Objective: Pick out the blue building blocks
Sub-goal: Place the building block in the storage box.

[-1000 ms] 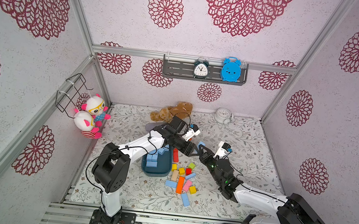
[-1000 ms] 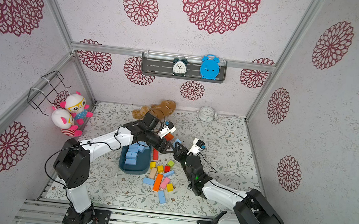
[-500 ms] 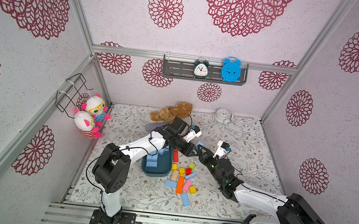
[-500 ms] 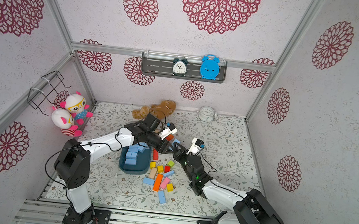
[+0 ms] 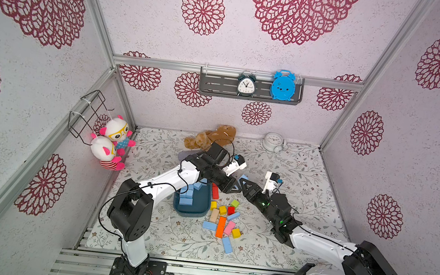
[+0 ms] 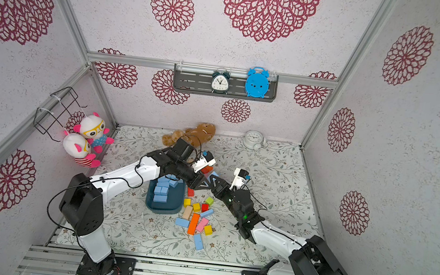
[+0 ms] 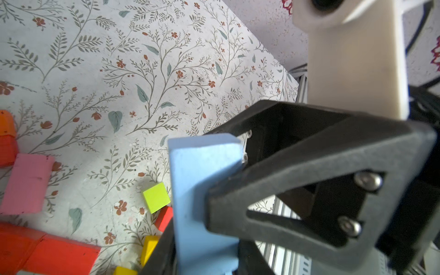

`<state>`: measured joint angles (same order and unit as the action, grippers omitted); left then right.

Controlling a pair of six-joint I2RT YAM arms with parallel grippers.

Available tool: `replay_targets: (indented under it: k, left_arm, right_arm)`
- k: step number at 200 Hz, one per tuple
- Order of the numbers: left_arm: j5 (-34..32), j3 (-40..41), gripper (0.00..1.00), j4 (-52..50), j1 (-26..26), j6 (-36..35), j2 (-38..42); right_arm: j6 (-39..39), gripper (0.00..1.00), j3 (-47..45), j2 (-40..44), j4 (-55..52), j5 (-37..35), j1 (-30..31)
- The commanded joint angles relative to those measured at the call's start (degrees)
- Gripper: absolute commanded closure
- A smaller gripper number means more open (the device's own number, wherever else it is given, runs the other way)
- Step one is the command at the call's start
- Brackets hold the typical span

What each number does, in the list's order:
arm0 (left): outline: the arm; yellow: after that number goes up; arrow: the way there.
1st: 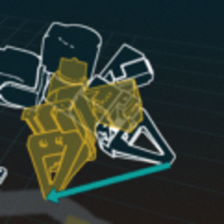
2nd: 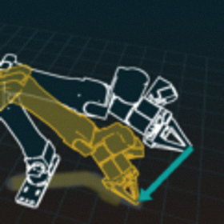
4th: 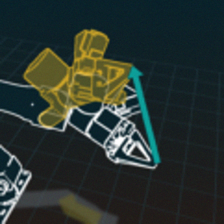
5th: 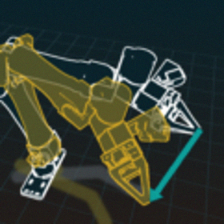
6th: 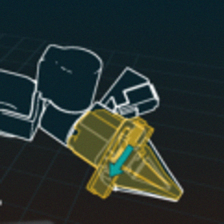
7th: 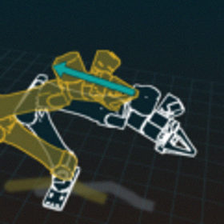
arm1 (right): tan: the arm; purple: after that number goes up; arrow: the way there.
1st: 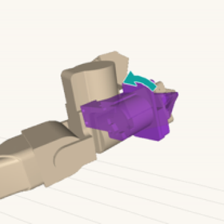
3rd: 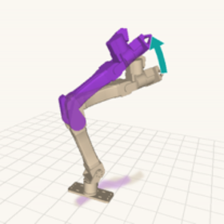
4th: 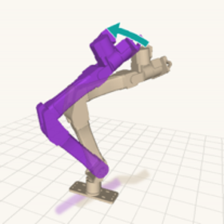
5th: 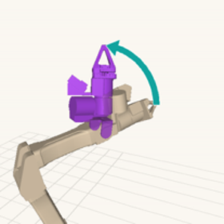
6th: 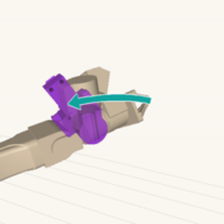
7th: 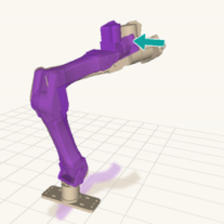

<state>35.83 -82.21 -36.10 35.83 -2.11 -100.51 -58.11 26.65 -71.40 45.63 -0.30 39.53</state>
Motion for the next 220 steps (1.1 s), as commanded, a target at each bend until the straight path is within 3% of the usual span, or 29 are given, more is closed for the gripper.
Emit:
replay_targets:
  k: [1,65,95,104,120,138,173,220]
  left_arm:
    - [-0.68,-1.38,0.86,-7.89,-0.35,-11.90,3.13]
    - [-3.97,-4.20,0.84,-16.55,-0.40,-24.38,3.49]
    - [-5.47,-5.65,0.78,-18.05,-0.41,-26.49,3.31]
    - [-6.35,-6.00,0.71,-18.17,-0.41,-26.88,3.30]
    - [-8.06,-6.89,0.41,-17.23,-0.38,-26.10,3.21]
    - [-8.76,-7.69,0.29,-14.76,-0.13,-24.03,3.04]
    - [-8.04,-9.26,0.28,-11.28,0.67,-20.28,1.88]
    - [-11.91,-10.48,0.28,-9.21,2.82,-19.37,0.26]
  right_arm:
    - [3.28,0.54,3.12,2.85,-7.26,9.54,-2.88]
    - [5.00,0.60,7.48,2.84,-14.21,24.99,-4.98]
    - [5.78,0.82,8.60,3.77,-16.86,26.92,-5.16]
    - [5.96,0.87,8.70,4.31,-17.32,26.60,-5.16]
    - [4.98,0.92,8.14,5.58,-17.26,23.69,-5.16]
    - [3.85,0.93,6.59,6.82,-15.79,20.79,-5.09]
    - [3.25,0.93,4.66,8.93,-14.78,17.83,-5.08]
    - [2.46,0.92,3.66,10.47,-14.19,16.47,-5.15]
